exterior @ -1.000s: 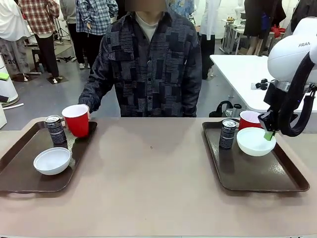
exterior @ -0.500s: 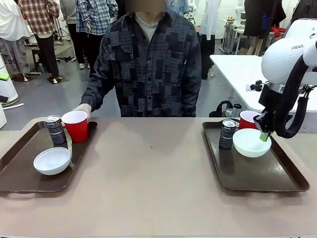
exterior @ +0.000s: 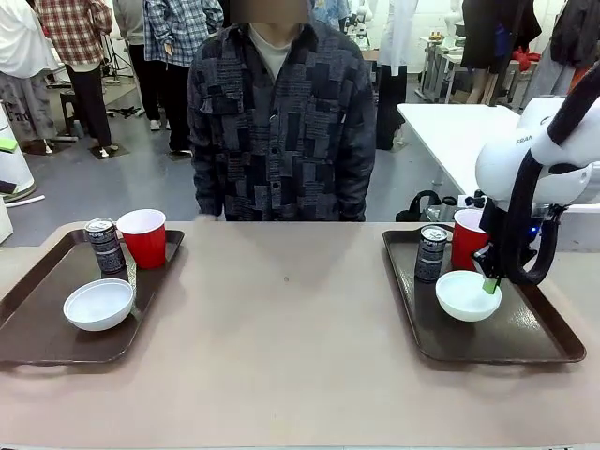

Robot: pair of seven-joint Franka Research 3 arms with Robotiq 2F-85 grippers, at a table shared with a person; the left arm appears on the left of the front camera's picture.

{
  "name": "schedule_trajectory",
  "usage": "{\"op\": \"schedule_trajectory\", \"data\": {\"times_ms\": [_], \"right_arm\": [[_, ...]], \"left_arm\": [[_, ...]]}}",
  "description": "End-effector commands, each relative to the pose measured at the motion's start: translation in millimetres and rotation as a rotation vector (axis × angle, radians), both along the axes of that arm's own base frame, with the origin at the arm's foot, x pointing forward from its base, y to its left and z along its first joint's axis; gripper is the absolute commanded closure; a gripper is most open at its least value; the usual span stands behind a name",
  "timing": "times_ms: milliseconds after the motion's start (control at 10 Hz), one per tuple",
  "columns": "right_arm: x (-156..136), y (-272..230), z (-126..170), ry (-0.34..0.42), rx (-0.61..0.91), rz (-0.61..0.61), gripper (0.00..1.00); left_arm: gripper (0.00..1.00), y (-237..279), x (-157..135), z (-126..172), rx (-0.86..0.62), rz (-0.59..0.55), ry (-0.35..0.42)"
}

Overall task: Prepare tableware on both trays.
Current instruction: Pick up a Picnic Bowl from the table and place it on a Handle tray.

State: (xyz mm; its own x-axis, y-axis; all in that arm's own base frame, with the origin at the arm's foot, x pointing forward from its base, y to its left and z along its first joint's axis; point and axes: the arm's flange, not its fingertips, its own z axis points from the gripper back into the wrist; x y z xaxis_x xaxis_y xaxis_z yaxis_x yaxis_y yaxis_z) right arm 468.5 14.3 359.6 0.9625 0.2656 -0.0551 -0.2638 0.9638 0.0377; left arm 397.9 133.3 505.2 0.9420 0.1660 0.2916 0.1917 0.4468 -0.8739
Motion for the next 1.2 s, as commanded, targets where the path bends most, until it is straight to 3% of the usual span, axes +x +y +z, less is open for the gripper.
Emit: {"op": "schedule_trajectory", "data": {"times_ms": [0, 100, 400, 600, 800, 900, 1100], "right_arm": [[5, -4, -2, 0.002, 0.031, 0.025, 0.96], [4, -3, 1, -0.003, 0.024, 0.035, 0.48], [-9, -3, 21, 0.017, 0.02, 0.0, 0.17], [-17, -4, 38, 0.052, -0.01, -0.045, 0.0], [-29, -6, 69, 0.048, -0.01, -0.051, 0.0], [-34, -6, 85, 0.037, -0.014, -0.059, 0.2], [-43, -6, 112, 0.035, -0.009, -0.064, 0.0]], "left_arm": [[0.05, 2, -2, 2, 0.001, -0.011, -0.001], [0.05, 2, -2, 2, 0.001, -0.011, -0.001], [0.05, 2, -2, 2, 0.001, -0.011, -0.001], [0.05, 2, -2, 2, 0.001, -0.011, -0.001], [0.05, 2, -2, 2, 0.001, -0.011, -0.001], [0.05, 2, -2, 2, 0.001, -0.011, -0.001], [0.05, 2, -2, 2, 0.001, -0.011, -0.001]]}}
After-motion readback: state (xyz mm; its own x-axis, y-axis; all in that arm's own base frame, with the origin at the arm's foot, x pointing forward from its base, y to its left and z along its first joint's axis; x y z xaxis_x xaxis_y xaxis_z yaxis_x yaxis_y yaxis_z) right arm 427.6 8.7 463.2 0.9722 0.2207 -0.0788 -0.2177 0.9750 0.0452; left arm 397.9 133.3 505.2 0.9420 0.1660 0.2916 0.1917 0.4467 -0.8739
